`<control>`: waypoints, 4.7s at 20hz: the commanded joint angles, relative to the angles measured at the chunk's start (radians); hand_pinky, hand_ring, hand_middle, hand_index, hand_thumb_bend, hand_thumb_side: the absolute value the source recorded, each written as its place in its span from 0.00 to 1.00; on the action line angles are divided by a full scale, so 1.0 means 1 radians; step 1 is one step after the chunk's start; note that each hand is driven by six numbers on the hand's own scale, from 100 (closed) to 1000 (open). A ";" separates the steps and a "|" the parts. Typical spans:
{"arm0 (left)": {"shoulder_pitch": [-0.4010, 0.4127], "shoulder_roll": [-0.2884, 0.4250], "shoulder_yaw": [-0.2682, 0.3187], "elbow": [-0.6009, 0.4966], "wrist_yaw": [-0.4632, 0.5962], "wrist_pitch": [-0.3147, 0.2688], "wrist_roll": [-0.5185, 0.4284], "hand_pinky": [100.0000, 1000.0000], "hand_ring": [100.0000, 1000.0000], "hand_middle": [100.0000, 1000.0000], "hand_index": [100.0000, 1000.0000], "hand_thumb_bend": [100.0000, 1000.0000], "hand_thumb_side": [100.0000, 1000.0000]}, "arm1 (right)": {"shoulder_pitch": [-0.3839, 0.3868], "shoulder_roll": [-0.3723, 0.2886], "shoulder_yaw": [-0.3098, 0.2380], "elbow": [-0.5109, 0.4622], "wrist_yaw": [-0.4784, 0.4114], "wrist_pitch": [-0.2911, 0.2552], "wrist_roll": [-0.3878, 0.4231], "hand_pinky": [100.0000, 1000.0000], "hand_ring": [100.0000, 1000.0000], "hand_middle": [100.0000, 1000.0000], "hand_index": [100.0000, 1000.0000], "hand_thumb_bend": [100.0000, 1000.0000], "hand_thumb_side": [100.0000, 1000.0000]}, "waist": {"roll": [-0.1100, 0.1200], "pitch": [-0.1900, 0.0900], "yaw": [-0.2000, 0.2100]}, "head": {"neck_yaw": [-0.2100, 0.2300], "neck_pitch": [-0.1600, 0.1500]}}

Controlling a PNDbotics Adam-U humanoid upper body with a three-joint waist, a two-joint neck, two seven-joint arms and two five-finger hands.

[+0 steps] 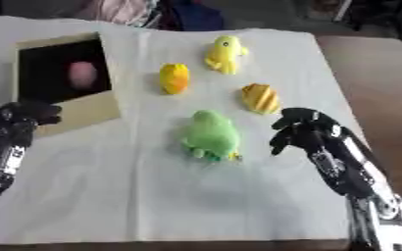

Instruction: Pick up objects on the table and place them in the box.

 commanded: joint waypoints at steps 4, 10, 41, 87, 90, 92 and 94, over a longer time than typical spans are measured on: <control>-0.005 0.008 0.000 -0.022 0.003 -0.003 0.000 0.76 0.76 0.62 0.68 0.00 0.49 | -0.024 -0.030 0.005 -0.017 -0.007 -0.004 0.007 0.47 0.56 0.63 0.81 0.00 0.46 | 0.013 -0.004 -0.001 | 0.001 -0.013; -0.002 0.009 -0.002 -0.023 0.005 -0.002 0.000 0.76 0.76 0.62 0.68 0.00 0.50 | -0.110 -0.118 0.027 0.021 -0.031 -0.048 0.040 0.48 0.56 0.64 0.82 0.00 0.45 | 0.012 -0.010 0.002 | 0.001 -0.015; -0.003 0.009 -0.021 -0.029 0.008 -0.002 -0.021 0.76 0.76 0.62 0.68 0.00 0.49 | -0.535 -0.552 0.346 0.467 0.236 -0.613 0.201 0.95 0.99 1.00 1.00 0.00 0.41 | 0.015 -0.003 0.027 | -0.066 -0.044; -0.009 0.003 -0.026 -0.033 0.010 -0.003 -0.036 0.77 0.77 0.62 0.68 0.00 0.49 | -0.515 -0.332 0.450 0.457 0.957 -0.708 0.122 0.97 0.97 1.00 1.00 0.00 0.27 | 0.020 0.007 0.034 | -0.106 -0.049; -0.010 0.003 -0.026 -0.033 0.010 -0.003 -0.036 0.77 0.77 0.62 0.68 0.00 0.49 | -0.512 -0.339 0.464 0.443 1.000 -0.708 0.084 0.95 0.95 0.97 1.00 0.00 0.26 | 0.020 0.008 0.035 | -0.107 -0.049; -0.009 0.004 -0.026 -0.033 0.010 -0.003 -0.036 0.77 0.77 0.62 0.68 0.00 0.49 | -0.506 -0.346 0.470 0.433 1.024 -0.708 0.057 0.92 0.91 0.94 1.00 0.00 0.27 | 0.020 0.008 0.035 | -0.108 -0.048; -0.009 0.004 -0.025 -0.033 0.009 -0.003 -0.036 0.77 0.77 0.62 0.68 0.00 0.49 | -0.502 -0.355 0.472 0.426 1.044 -0.708 0.029 0.89 0.87 0.90 1.00 0.00 0.28 | 0.019 0.007 0.035 | -0.108 -0.049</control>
